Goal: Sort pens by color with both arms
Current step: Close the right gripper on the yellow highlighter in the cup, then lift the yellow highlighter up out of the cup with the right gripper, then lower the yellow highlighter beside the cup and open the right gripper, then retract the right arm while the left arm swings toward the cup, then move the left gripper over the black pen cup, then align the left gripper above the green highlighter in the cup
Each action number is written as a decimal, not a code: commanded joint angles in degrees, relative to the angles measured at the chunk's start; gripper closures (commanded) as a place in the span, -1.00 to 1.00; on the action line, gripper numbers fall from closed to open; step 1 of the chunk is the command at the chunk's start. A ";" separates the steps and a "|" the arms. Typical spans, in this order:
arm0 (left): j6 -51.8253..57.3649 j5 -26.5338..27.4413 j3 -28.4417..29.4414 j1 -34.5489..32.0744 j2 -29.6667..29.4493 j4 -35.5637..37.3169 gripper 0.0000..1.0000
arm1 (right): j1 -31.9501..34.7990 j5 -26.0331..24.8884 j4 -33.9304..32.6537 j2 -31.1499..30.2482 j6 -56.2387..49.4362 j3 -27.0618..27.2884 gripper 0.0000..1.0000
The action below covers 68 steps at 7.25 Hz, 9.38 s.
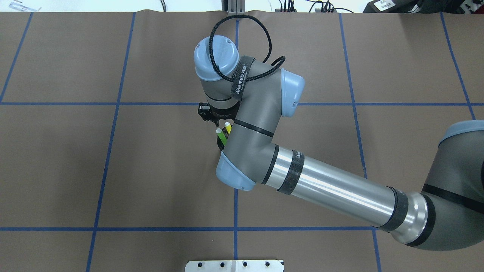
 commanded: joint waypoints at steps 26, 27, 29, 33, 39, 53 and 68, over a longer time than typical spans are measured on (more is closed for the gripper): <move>-0.09 0.00 -0.09 0.00 0.53 -0.10 -0.98 | 8.76 9.64 -8.55 7.13 -16.58 -10.97 1.00; -0.09 0.00 -0.09 0.00 0.62 -0.18 -0.98 | 7.45 9.55 -5.50 6.61 -16.33 -12.91 1.00; -0.09 0.00 -0.26 0.00 0.88 -0.18 -0.98 | 5.51 9.20 -3.27 6.08 -15.37 -13.89 1.00; -0.09 0.00 -0.35 0.00 0.88 -0.18 -0.98 | 5.15 8.93 -3.18 5.90 -15.37 -13.89 1.00; -3.06 -0.17 -1.05 0.09 -0.17 0.51 -0.98 | 5.41 8.49 -3.18 5.46 -15.54 -12.76 -0.98; -106.73 23.01 -11.31 56.15 -43.10 26.36 -1.00 | 37.23 14.82 -10.30 -44.19 -72.30 23.28 -0.99; -119.62 34.80 3.16 65.83 -47.28 21.09 0.15 | 38.20 15.35 -10.30 -44.90 -73.55 23.55 -0.98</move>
